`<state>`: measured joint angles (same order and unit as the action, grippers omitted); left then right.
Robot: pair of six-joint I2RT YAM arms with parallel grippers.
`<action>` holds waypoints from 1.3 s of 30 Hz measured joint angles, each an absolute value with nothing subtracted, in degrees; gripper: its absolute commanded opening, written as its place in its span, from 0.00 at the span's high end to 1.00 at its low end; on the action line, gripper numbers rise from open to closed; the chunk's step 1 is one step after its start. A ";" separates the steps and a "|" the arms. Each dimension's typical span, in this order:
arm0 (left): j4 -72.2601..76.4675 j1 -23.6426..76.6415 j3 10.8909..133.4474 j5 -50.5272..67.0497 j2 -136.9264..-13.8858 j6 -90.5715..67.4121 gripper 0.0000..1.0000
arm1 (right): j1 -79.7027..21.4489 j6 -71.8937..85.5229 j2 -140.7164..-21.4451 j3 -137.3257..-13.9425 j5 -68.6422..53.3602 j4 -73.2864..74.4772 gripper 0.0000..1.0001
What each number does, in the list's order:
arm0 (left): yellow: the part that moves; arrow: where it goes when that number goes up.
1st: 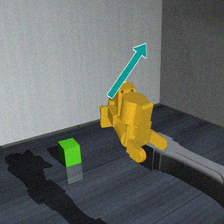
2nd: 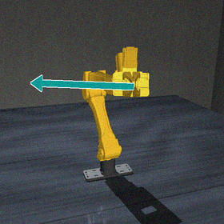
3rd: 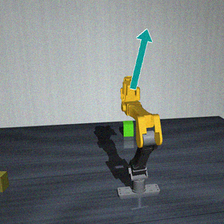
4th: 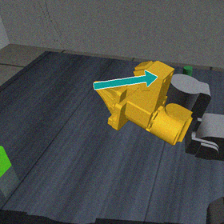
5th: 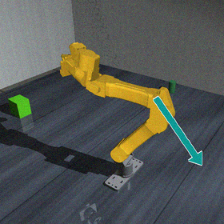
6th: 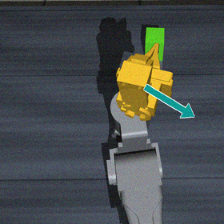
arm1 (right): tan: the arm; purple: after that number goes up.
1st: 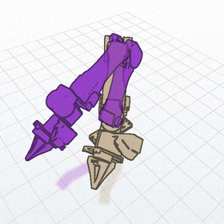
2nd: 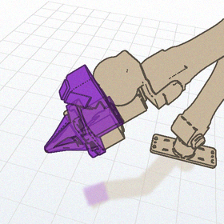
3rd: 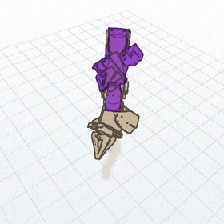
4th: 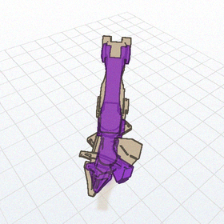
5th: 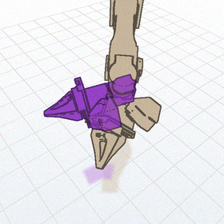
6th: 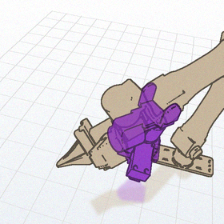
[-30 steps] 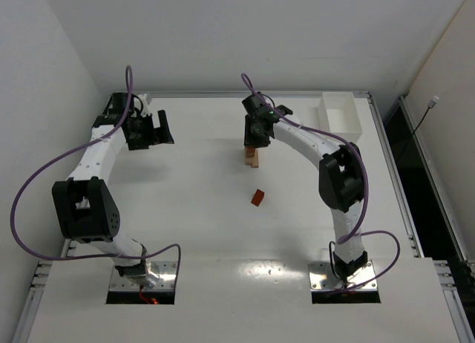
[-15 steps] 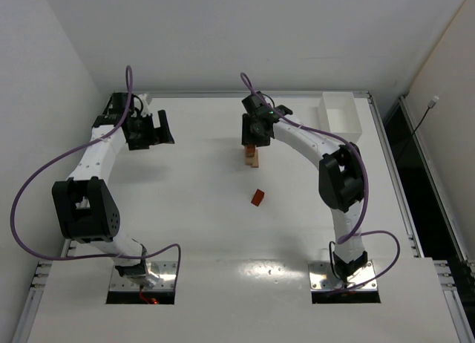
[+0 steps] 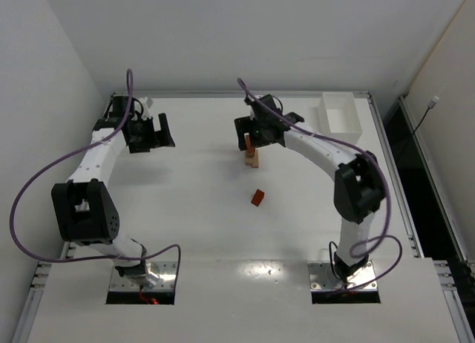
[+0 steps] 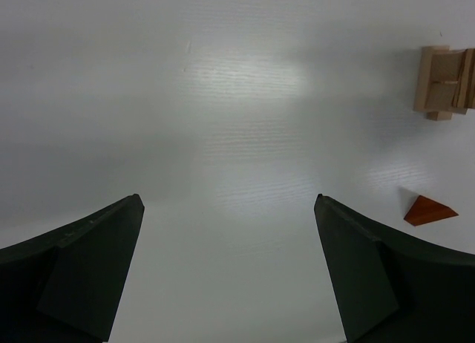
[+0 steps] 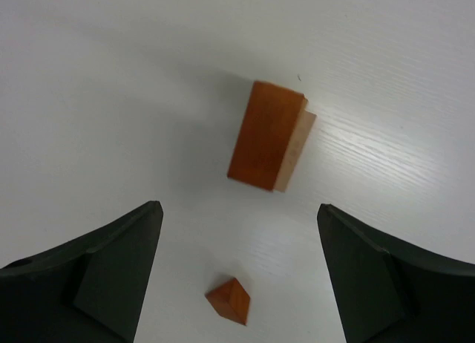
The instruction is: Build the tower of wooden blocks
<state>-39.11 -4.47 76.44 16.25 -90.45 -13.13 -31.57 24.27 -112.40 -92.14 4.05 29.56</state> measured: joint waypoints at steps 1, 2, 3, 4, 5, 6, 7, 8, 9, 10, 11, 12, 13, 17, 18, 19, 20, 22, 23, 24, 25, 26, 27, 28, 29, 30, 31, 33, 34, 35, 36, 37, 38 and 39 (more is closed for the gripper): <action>-38.87 -4.38 75.24 16.45 -89.71 -12.91 0.00 | -31.57 22.33 -109.91 -89.69 3.86 28.88 0.18; -39.03 -4.29 74.04 16.60 -88.90 -12.91 0.00 | -31.57 20.29 -106.80 -86.72 3.62 28.29 0.18; -38.79 -3.75 72.29 16.91 -87.64 -12.58 0.00 | -31.46 18.33 -102.98 -82.94 4.03 27.22 0.18; -39.03 -2.37 70.30 17.10 -86.13 -11.81 0.00 | -31.38 16.32 -98.43 -78.83 4.73 27.00 0.18; -39.24 -0.45 68.62 17.43 -84.71 -10.90 0.00 | -31.05 14.76 -94.37 -75.50 5.65 26.79 0.18; -39.20 2.11 67.02 17.52 -83.18 -10.20 0.00 | -30.44 13.17 -89.89 -71.90 7.03 26.63 0.18; -39.20 5.54 65.19 17.52 -81.43 -9.17 0.00 | -29.39 11.60 -85.41 -68.47 8.47 26.35 0.16; -39.44 9.19 63.77 17.93 -79.85 -8.27 0.00 | -27.97 10.31 -81.76 -65.93 10.09 26.44 0.16; -39.62 13.08 62.59 18.26 -78.30 -7.40 0.00 | -26.15 9.06 -78.06 -63.35 11.97 26.06 0.16; -39.81 16.73 61.84 18.87 -77.17 -6.59 0.00 | -24.49 8.19 -75.16 -61.25 13.74 25.78 0.16; -40.10 19.97 61.45 19.00 -76.31 -5.96 0.00 | -22.11 7.22 -72.03 -58.98 15.99 25.74 0.16; -40.29 22.46 61.36 19.11 -75.96 -5.26 0.02 | -20.47 6.63 -70.13 -57.63 17.74 25.85 0.16; -40.21 24.62 61.36 18.37 -75.90 -4.82 0.02 | -18.94 6.28 -68.36 -56.23 19.29 25.78 0.16; -38.89 33.43 61.39 12.91 -79.11 -3.92 0.07 | -16.25 6.76 -62.96 -52.25 24.56 27.97 0.16; -38.30 35.75 61.45 11.57 -80.68 -4.03 0.09 | -15.86 7.29 -62.11 -51.88 25.54 28.86 0.16; -38.00 38.39 61.98 9.98 -82.94 -4.49 0.10 | -15.03 7.84 -61.34 -51.64 25.93 29.67 0.16; -37.52 40.53 62.61 8.56 -85.14 -5.10 0.12 | -14.15 8.29 -60.60 -51.55 26.28 30.41 0.16; -36.73 44.64 64.64 5.15 -90.32 -6.76 0.16 | -10.98 9.50 -58.85 -51.55 26.83 32.23 0.16; -36.69 46.39 66.35 3.33 -93.10 -7.70 0.18 | -9.61 9.96 -57.98 -51.55 26.89 32.91 0.16; -36.25 47.62 68.10 1.78 -95.81 -8.64 0.21 | -7.97 10.50 -57.01 -51.55 26.96 33.71 0.16; -35.81 48.51 69.71 0.58 -98.28 -9.47 0.22 | -6.44 10.85 -56.07 -51.55 26.96 34.46 0.16; -35.38 49.36 71.53 -0.54 -100.79 -10.28 0.22 | -5.30 11.16 -55.33 -51.55 26.94 35.07 0.16; -34.59 49.78 72.62 -1.61 -102.48 -11.22 0.22 | -3.90 11.46 -54.54 -51.55 26.85 35.68 0.16; -34.20 50.17 73.76 -2.20 -104.38 -11.70 0.22 | -2.85 11.64 -53.89 -51.55 26.79 36.23 0.16; -34.15 50.26 74.56 -3.01 -105.54 -12.25 0.22 | -1.80 11.88 -53.19 -51.55 26.61 36.99 0.16; -34.17 50.26 75.50 -3.84 -106.69 -12.82 0.22 | -0.91 12.10 -52.53 -51.53 26.41 37.63 0.16; -34.02 50.26 76.31 -4.56 -107.53 -13.23 0.22 | -0.27 12.27 -51.94 -51.51 26.35 38.15 0.16; -34.76 50.26 79.15 -5.93 -109.38 -14.15 0.22 | 1.21 12.53 -50.74 -50.92 25.36 38.61 0.16; -34.87 50.26 81.36 -6.55 -110.67 -14.46 0.22 | 1.78 12.67 -50.19 -50.50 24.97 39.11 0.16; -34.76 50.26 82.91 -6.92 -111.59 -14.63 0.22 | 2.15 12.71 -49.84 -50.24 24.73 39.53 0.16; -34.68 50.26 84.75 -7.27 -112.62 -14.83 0.22 | 2.37 12.75 -49.56 -50.06 24.40 39.90 0.16; -34.61 50.26 86.17 -7.53 -113.40 -15.07 0.22 | 2.55 12.84 -49.43 -50.00 23.99 40.12 0.16; -34.74 50.30 87.35 -7.57 -113.97 -15.18 0.22 | 2.61 12.91 -49.36 -49.93 23.73 40.14 0.16; -34.85 50.35 88.62 -7.57 -114.54 -15.33 0.22 | 2.61 12.93 -49.32 -49.82 23.40 40.12 0.16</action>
<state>-34.85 50.35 88.62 -7.57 -114.54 -15.33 2.61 12.93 -49.32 -49.82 23.40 40.12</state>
